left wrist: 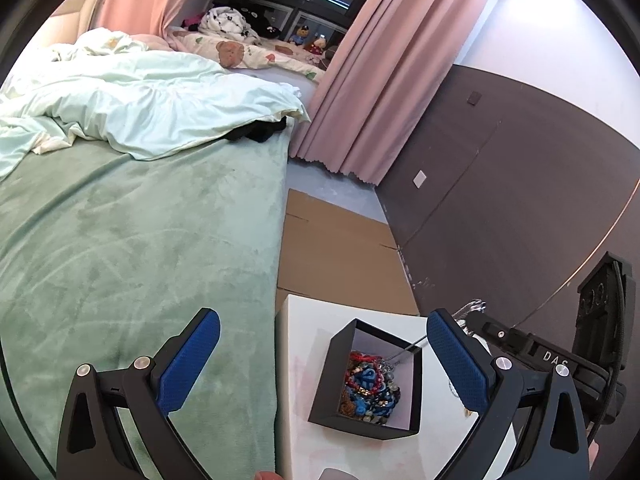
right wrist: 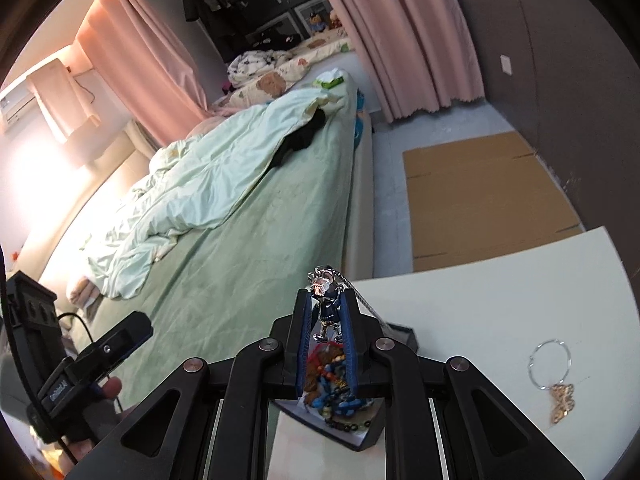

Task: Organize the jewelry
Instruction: 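Carry the silver chain over the box with the right tool and release, then move the right tool to the gold butterfly pendant and grasp it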

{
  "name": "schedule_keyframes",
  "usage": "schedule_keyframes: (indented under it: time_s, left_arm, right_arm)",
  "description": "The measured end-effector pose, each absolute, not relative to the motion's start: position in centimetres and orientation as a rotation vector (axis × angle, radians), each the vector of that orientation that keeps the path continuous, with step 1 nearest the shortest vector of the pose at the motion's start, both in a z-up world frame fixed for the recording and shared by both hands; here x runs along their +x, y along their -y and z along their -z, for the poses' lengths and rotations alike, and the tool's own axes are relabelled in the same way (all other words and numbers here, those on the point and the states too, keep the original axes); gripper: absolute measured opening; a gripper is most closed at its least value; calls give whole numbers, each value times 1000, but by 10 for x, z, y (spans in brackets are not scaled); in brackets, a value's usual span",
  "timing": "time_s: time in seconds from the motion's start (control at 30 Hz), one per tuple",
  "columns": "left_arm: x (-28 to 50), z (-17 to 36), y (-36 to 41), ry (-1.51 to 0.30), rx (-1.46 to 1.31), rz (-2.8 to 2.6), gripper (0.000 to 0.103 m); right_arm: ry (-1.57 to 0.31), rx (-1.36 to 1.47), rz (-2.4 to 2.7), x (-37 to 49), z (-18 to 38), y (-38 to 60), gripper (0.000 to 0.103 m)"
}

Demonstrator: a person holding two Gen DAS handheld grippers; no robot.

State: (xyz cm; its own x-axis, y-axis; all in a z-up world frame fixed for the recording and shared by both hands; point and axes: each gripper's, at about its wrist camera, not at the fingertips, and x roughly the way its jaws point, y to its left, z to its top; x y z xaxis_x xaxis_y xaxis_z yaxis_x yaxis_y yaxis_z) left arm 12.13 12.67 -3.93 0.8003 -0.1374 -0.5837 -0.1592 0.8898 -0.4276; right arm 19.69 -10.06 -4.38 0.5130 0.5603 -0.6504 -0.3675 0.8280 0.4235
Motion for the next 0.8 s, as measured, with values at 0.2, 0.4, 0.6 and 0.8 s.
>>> schedule_keyframes:
  time_s: [0.2,0.4,0.6,0.8]
  left_arm:
    - [121,39,-122,-649,-471,-10,103]
    - [121,36,-110,-635,-447,5,103]
    - [120,31,-83,-615,-409,60,103]
    - [120,30,-40,-624,-360,147,103]
  right_arm:
    - [-904,243,-608,191,47,102,63]
    - [-881,288,-562,179,41,138,64]
    - [-833,336,-452,164,30,204,65]
    - [-838,355,-334,143,40,258,65]
